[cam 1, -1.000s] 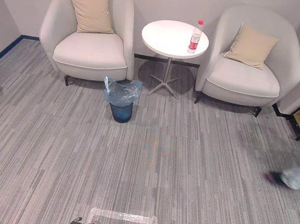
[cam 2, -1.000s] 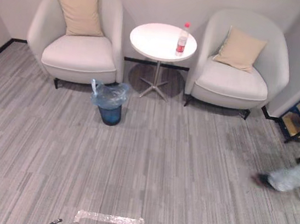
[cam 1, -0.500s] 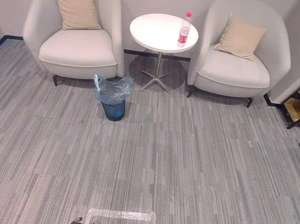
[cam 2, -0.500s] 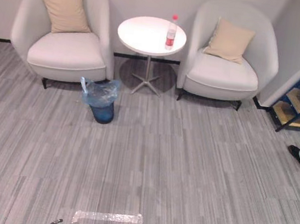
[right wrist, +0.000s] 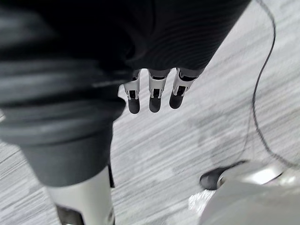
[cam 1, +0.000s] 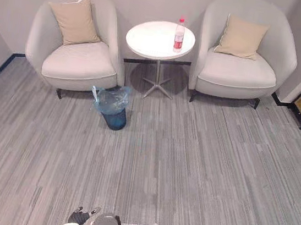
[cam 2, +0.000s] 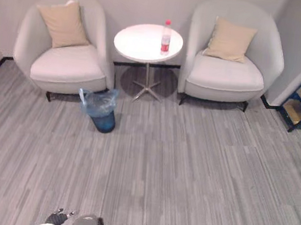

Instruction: Gather rubbish on tea table into small bin, then transfer packed bag to large trash can.

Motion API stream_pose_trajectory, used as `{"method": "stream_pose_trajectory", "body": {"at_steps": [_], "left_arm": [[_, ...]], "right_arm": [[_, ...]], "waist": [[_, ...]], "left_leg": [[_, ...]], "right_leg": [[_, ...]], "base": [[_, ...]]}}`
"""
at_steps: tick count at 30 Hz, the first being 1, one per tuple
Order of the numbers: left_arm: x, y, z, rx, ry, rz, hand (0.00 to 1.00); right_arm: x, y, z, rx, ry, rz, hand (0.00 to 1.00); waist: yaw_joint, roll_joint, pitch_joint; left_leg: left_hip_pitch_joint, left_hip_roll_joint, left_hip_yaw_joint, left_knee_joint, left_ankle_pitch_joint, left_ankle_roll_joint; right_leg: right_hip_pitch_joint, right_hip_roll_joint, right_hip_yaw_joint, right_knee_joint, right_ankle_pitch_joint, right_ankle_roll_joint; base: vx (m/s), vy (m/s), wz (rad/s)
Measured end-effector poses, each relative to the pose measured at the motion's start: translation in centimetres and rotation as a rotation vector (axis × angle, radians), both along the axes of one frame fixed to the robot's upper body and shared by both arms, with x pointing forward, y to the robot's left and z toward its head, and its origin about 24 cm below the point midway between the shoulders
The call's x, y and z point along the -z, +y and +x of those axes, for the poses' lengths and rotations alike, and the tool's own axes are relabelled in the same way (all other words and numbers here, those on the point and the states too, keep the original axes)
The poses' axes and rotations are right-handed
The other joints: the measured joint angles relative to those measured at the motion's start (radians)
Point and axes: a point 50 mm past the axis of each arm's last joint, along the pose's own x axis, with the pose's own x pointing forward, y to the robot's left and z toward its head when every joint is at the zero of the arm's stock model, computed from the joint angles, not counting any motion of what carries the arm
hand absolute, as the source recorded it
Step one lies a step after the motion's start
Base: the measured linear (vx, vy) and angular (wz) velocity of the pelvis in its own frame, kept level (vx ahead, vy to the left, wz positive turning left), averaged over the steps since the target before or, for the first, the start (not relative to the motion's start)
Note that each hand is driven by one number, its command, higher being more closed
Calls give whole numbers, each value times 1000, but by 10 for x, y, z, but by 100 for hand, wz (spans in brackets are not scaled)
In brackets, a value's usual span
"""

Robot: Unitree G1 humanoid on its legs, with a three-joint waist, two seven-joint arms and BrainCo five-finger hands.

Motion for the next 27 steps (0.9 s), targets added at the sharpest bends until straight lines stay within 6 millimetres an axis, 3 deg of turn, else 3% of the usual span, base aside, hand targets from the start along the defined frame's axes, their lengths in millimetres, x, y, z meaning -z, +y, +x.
{"method": "stream_pose_trajectory", "body": {"at_steps": [2, 3, 4, 6, 8, 10, 11, 13, 14, 17, 19, 20, 21, 22, 24, 25, 27], "left_arm": [[1, -3, -1, -5, -2, -8, 0], [2, -5, -4, -7, 5, -15, 0], [3, -2, -10, -21, 18, -14, 0], [0, 10, -9, -25, 11, 16, 0], [0, 10, -9, -30, 10, 18, 0], [1, 10, -10, -30, 16, 16, 0], [1, 9, -9, -18, 15, 16, 0], [0, 7, -5, -1, 9, 15, 0], [0, 3, 1, 17, -3, 8, 0], [0, -12, 10, 50, -20, -26, 0], [2, -22, 11, 83, -9, -50, 0], [2, -22, 11, 89, -8, -48, 0], [3, -21, 11, 88, 0, -47, 0], [4, -29, 11, 80, 1, -67, 0], [5, -42, 12, 46, -9, -109, 0], [5, -43, 14, 45, -10, -112, 0], [2, -42, 21, 20, -41, -118, 0]], "right_arm": [[0, 4, 5, -3, -12, 11, 0], [1, 5, 3, -3, -3, 15, 0], [3, 11, 1, -4, 9, 31, 0], [6, 26, 0, -1, 13, 70, 0], [6, 27, 0, -1, 11, 72, 0], [4, 25, 3, -4, -3, 65, 0], [2, 24, 5, -8, -23, 60, 0], [1, 22, 8, -13, -34, 54, 0], [-1, 20, 12, -18, -46, 45, 0], [-3, 18, 18, -49, -58, 30, 0], [-4, 19, 23, -56, -77, 30, 0], [-4, 21, 25, -67, -78, 35, 0], [-3, 21, 24, -69, -71, 42, 0], [-5, 15, 28, -80, -76, 21, 0], [-7, 7, 28, -60, -83, 7, 0], [-7, 7, 29, -55, -88, 8, 0], [-7, 10, 29, -59, -89, 13, 0]], "waist": [[11, 3, -2], [18, 11, -4], [30, -2, -6], [38, -55, -26], [46, -66, -29], [44, -65, -29], [39, -59, -26], [35, -50, -22], [31, -38, -17], [24, -28, -15], [5, -28, -14], [-10, -39, -16], [-21, -42, -11], [-12, -6, -7], [-14, 37, -11], [-18, 45, -9], [-21, 35, 5]], "left_leg": [[4, -87, -74, -272, 94, -10], [14, -96, -108, -335, 115, -8], [21, -108, -121, -315, 183, 26], [27, -139, -76, -277, 105, 45], [77, -151, -39, -274, 67, 69], [150, -158, -17, -290, 31, 80], [195, -158, -18, -298, 7, 80], [289, -159, -19, -353, -2, 77], [361, -147, -23, -401, -2, 77], [419, -111, -29, -419, -2, 77], [446, -93, -57, -428, -2, 76], [463, -98, -80, -430, -6, 69], [497, -103, -124, -428, -35, 21], [506, -71, -135, -428, -41, 10], [497, -41, -167, -385, -34, -3], [490, -32, -172, -355, -33, -4], [393, 12, -196, -81, -23, -24]], "right_leg": [[13, -30, 35, -28, -20, 29], [21, -25, 56, -32, -35, 40], [37, -33, 83, -25, -60, 47], [14, -77, 75, 67, -73, 67], [-59, -89, 74, 265, -62, 91], [-135, -103, 60, 480, -24, 177], [-190, -107, 30, 632, -19, 201], [-277, -136, -87, 792, -56, 170], [-316, -150, -188, 784, -89, 122], [-387, -116, -276, 608, -107, 82], [-430, -68, -269, 395, -27, 60], [-422, -43, -237, 234, 93, 51], [-408, -31, -201, 175, 230, 14], [-406, -8, -204, 200, 230, 8], [-395, 7, -230, 238, 133, -10], [-385, 8, -241, 245, 118, -13], [-317, 17, -263, 237, 68, -20]], "base": [[384, 246, -71], [470, 351, -92], [370, 266, -73], [459, 234, -47], [514, 225, -44], [395, 170, -38], [389, 150, -20], [482, 111, -5], [417, 26, 3], [399, -87, 13], [384, -182, 33], [438, -237, 52], [511, -284, 32], [405, -226, 21], [358, -228, 20], [332, -244, 47], [268, -240, 51]]}}
